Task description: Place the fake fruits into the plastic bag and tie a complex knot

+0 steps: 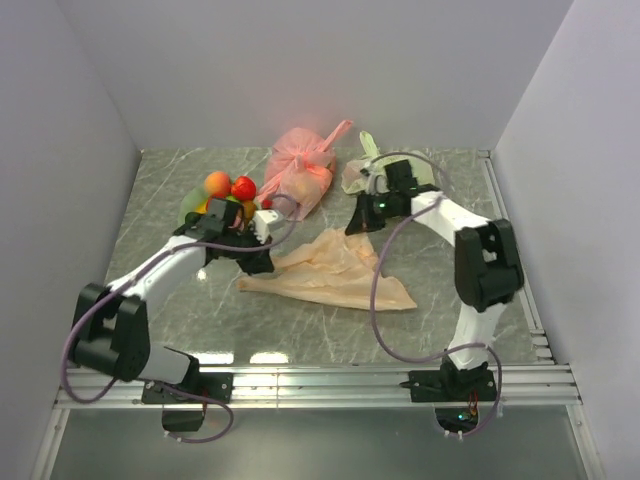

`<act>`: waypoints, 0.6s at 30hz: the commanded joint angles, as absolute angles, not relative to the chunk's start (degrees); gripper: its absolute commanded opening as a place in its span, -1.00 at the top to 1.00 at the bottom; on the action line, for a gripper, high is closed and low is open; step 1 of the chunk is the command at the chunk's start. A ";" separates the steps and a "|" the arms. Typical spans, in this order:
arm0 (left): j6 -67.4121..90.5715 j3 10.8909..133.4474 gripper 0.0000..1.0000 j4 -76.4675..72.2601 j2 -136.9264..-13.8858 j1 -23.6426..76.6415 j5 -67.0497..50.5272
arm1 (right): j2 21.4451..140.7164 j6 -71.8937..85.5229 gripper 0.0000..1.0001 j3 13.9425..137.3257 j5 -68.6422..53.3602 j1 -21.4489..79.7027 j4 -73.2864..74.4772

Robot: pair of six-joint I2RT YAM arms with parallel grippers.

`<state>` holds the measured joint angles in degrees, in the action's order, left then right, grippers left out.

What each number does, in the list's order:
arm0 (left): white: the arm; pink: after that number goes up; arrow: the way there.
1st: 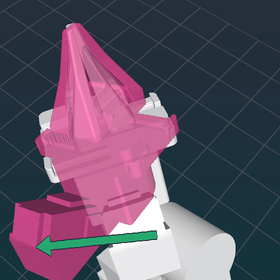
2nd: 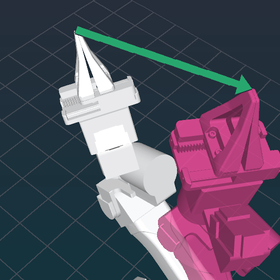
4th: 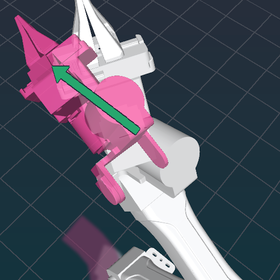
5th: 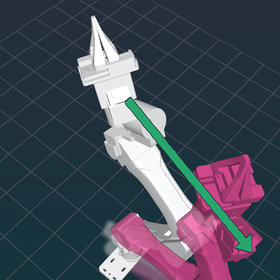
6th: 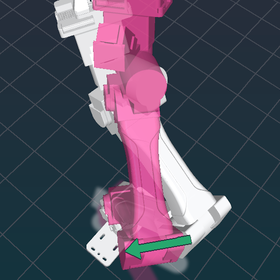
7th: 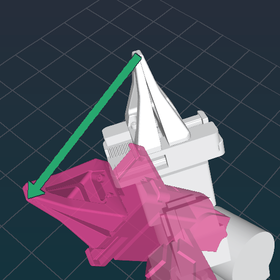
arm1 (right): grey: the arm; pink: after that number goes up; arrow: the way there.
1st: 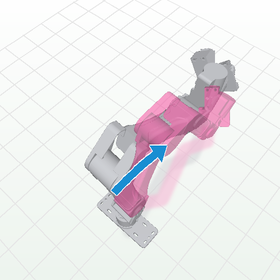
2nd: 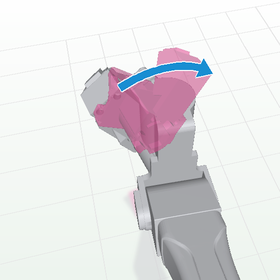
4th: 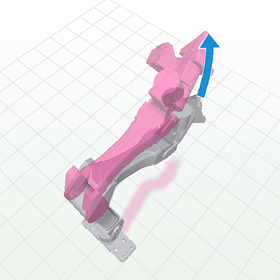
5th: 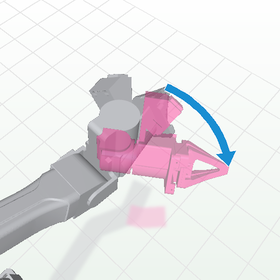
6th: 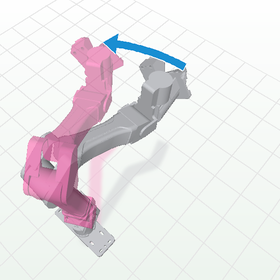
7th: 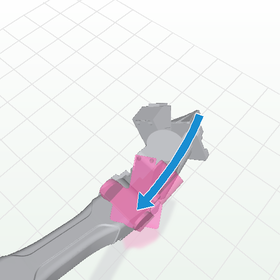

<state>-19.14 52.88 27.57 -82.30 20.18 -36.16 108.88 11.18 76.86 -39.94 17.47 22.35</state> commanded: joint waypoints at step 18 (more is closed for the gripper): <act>-20.04 56.67 1.00 35.60 -64.24 13.87 -38.95 | 96.06 -7.11 0.11 79.61 -42.10 6.15 39.37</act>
<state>-18.76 51.75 33.39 -63.70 10.31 -41.21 94.67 -1.26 74.37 -47.53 5.52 35.64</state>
